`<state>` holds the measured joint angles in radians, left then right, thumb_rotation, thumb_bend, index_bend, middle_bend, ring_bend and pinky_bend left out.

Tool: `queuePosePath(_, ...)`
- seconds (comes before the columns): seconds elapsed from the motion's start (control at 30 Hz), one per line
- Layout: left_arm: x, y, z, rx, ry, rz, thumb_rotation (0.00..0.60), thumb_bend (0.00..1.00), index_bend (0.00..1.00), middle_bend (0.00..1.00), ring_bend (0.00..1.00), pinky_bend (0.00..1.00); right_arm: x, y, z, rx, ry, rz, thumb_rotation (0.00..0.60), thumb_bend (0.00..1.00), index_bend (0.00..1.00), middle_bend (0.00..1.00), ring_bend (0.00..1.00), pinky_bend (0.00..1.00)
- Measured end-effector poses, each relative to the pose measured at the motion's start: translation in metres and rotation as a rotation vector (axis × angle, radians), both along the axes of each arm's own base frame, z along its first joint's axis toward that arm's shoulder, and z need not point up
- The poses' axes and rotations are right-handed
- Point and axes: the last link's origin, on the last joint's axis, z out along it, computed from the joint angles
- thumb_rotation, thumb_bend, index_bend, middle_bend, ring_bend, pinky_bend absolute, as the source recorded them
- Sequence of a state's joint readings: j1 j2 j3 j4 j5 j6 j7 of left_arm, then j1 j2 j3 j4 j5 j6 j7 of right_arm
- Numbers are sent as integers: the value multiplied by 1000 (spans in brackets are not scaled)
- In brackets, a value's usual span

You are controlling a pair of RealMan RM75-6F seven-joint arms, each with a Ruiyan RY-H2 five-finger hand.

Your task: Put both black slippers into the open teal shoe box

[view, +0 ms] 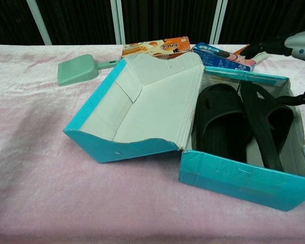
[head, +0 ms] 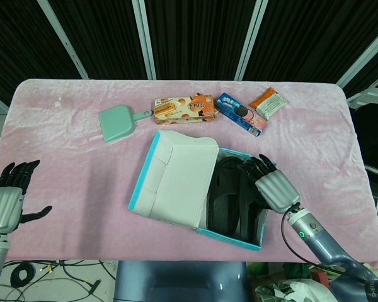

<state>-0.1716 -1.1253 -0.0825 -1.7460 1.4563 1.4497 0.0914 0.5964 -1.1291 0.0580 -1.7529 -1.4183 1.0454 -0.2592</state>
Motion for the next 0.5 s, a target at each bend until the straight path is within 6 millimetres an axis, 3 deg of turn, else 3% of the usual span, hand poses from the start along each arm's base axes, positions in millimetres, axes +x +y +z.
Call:
queuePosePath(0.17,-2,-2,1,10,-2,2,600,0,0,108,63,0,1,6,14,-76,-52,3,600,232,74,92,0,27)
queuePosePath(0.37,-5,-5,2,31,-9,10,600,0,0,109,63,0,-13,19,39,-192,-124,-33,600,232,82,109,0,27)
queuePosePath(0.5,-6,-4,1,30,-13,11,600,0,0,109,63,0,-28,35,46,-181,-145,-71,600,333,162,172,0,27)
